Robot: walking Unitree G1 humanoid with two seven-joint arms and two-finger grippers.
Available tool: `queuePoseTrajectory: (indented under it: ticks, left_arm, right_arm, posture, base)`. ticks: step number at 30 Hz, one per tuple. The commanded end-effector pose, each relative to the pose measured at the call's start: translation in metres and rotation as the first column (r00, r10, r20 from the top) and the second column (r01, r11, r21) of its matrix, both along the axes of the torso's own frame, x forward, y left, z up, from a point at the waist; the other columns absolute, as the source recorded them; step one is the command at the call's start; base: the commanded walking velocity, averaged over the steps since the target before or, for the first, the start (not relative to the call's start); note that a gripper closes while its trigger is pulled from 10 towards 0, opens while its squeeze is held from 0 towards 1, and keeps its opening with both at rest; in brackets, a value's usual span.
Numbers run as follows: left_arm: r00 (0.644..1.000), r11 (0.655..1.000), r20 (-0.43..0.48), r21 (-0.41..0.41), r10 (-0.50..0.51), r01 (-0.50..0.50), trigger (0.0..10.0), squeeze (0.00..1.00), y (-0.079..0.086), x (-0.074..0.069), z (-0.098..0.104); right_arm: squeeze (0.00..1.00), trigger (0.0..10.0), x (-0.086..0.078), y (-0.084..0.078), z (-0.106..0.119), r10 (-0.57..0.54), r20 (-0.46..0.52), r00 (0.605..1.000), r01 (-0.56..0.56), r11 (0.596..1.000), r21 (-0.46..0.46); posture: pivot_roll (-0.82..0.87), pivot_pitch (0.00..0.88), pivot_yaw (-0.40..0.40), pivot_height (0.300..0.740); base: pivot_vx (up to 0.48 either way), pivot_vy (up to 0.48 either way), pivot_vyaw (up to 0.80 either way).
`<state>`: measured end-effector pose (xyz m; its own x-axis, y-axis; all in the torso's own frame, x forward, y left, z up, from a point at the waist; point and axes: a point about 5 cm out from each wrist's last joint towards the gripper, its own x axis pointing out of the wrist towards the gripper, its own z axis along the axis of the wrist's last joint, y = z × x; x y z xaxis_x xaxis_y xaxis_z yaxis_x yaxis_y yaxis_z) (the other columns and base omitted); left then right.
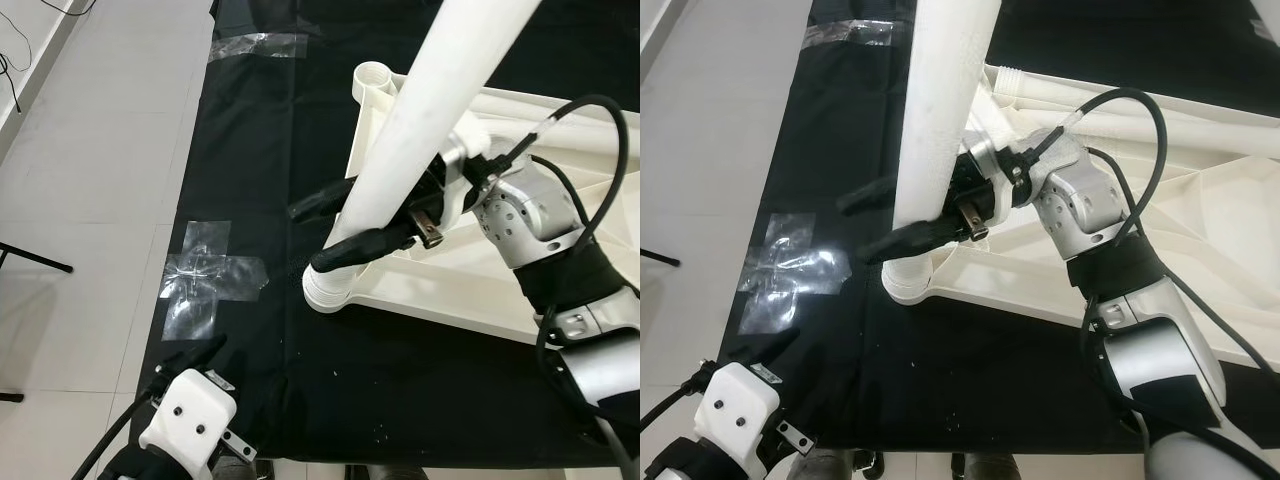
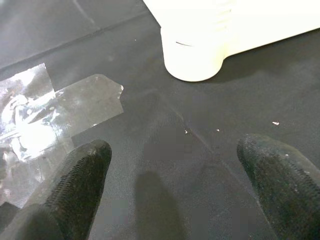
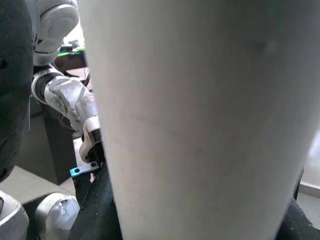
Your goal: Building children table
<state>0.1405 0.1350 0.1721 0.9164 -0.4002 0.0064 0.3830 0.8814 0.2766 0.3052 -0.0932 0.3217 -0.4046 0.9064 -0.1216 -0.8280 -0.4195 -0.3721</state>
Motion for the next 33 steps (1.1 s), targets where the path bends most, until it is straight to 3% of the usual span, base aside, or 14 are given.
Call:
queuePoseTrajectory:
  ticks: [1, 11, 16, 25, 33]
  left_arm:
    - [0.999, 1.000, -0.032, 0.002, -0.006, 0.006, 10.0, 0.00, 0.001, -0.002, -0.006]
    - [1.000, 1.000, -0.024, 0.004, -0.004, 0.005, 10.0, 0.00, 0.001, 0.000, -0.005]
    - [1.000, 1.000, -0.022, 0.003, -0.006, 0.006, 10.0, 0.00, 0.000, 0.000, -0.005]
    - [1.000, 1.000, -0.019, 0.001, -0.008, 0.008, 10.0, 0.00, -0.001, 0.002, -0.006]
    - [1.000, 1.000, -0.020, 0.002, -0.008, 0.008, 10.0, 0.00, 0.000, 0.002, -0.006]
  right_arm:
    - [0.00, 10.0, 0.004, -0.002, -0.023, -0.033, -0.038, 0.999, 0.028, 0.990, -0.136]
    - [0.00, 10.0, 0.004, 0.002, -0.023, -0.040, -0.035, 0.999, 0.032, 0.978, -0.205]
    - [0.00, 10.0, 0.003, 0.006, -0.016, -0.019, -0.094, 0.995, 0.003, 0.985, -0.170]
    - [0.00, 10.0, 0.017, 0.005, -0.017, -0.113, -0.131, 0.985, 0.098, 0.988, -0.120]
    - [0.00, 10.0, 0.010, -0.005, -0.021, -0.099, -0.136, 0.986, 0.086, 0.991, -0.102]
  posture:
    - [0.10, 0.388, -0.042, 0.740]
    - [0.09, 0.387, -0.046, 0.740]
    - [0.09, 0.386, -0.050, 0.740]
    - [0.09, 0.384, -0.052, 0.740]
    - [0.09, 0.379, -0.042, 0.740]
  base:
    - [0.000, 0.000, 0.00]
    - [0.000, 0.000, 0.00]
    - [0.000, 0.000, 0.00]
    - [0.000, 0.000, 0.00]
    - [0.000, 0.000, 0.00]
